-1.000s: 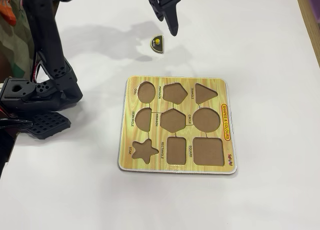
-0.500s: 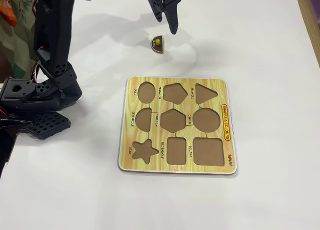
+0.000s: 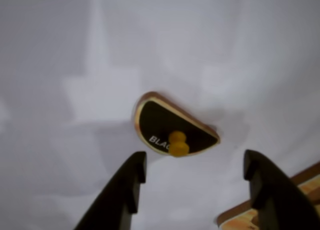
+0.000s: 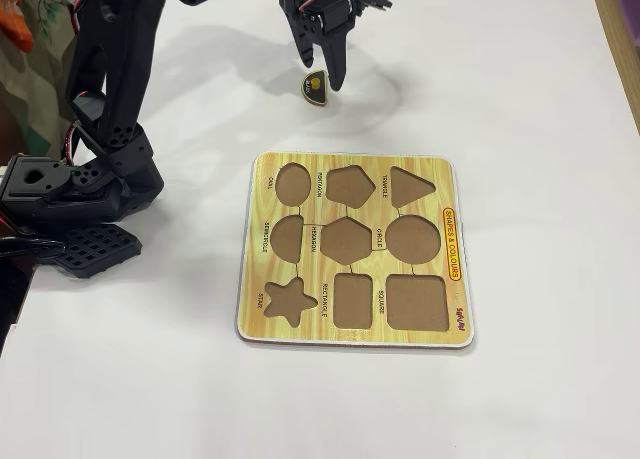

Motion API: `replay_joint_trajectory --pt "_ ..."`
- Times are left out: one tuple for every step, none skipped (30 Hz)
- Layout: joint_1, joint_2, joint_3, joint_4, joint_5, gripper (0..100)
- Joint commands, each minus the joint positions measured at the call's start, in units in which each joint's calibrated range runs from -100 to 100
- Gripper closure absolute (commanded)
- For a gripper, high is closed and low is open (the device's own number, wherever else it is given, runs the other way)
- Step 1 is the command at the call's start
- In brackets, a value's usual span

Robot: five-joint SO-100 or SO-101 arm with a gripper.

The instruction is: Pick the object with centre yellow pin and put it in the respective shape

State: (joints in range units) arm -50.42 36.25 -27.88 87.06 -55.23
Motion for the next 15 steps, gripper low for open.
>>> replay_joint_trajectory --pt "-0.3 -0.3 -2.7 -0.9 -0.1 78" --pt "-0.3 0.1 -2.7 -1.9 -0.1 78" --pt "-0.3 0.4 -2.7 -3.1 0.0 78" --pt "-0.4 0.7 -2.7 -4.6 0.3 78" --pt "-0.9 1.2 -2.7 -6.2 0.4 78" --pt "-1.3 1.6 -2.7 -7.2 0.3 78" --pt "-1.5 1.9 -2.7 -7.7 0.2 78" --pt "-1.7 2.2 -2.7 -7.9 0.0 78" --pt "-2.1 2.6 -2.7 -7.9 0.0 78" --pt "-2.3 2.8 -2.7 -7.8 0.0 78" --pt "-2.3 3.0 -2.7 -7.6 0.0 78" --pt "-2.3 3.1 -2.6 -7.0 0.0 78" --pt "-2.3 3.1 -2.3 -6.9 0.2 78" --pt "-2.3 3.1 -2.0 -6.9 0.4 78" --pt "-2.3 2.9 -1.7 -6.9 0.5 78"
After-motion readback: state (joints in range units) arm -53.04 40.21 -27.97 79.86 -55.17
